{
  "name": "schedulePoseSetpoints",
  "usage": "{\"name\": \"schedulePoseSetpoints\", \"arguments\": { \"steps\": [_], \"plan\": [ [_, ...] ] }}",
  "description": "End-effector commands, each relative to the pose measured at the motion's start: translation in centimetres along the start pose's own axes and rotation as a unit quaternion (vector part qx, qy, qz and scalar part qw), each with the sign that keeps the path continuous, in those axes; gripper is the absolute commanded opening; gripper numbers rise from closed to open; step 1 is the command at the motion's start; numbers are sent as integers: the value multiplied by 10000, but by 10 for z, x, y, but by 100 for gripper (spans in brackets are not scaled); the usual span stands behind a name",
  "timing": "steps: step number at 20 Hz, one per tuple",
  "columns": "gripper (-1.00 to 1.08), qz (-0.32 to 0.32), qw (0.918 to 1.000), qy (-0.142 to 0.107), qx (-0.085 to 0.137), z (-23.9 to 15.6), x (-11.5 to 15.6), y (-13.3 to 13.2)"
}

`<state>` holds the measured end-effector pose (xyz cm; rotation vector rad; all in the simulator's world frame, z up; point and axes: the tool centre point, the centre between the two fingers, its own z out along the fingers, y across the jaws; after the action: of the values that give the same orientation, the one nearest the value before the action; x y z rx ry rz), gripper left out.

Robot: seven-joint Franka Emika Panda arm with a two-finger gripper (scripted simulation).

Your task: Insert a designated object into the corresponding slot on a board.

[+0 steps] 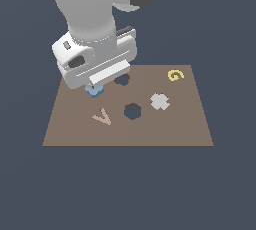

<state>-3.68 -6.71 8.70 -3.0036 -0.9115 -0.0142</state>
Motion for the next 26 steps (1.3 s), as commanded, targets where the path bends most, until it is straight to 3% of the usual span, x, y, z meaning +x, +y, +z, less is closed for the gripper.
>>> {"name": "schedulePoseSetpoints", "arguments": {
  "steps": [1,13,26],
  "plan": [
    [100,-273,9996,-7,2,8,-7,8],
    [100,-1058,9944,-40,7,34,-23,35],
    [100,-1150,9934,-47,7,48,-24,39]
  ]
}}
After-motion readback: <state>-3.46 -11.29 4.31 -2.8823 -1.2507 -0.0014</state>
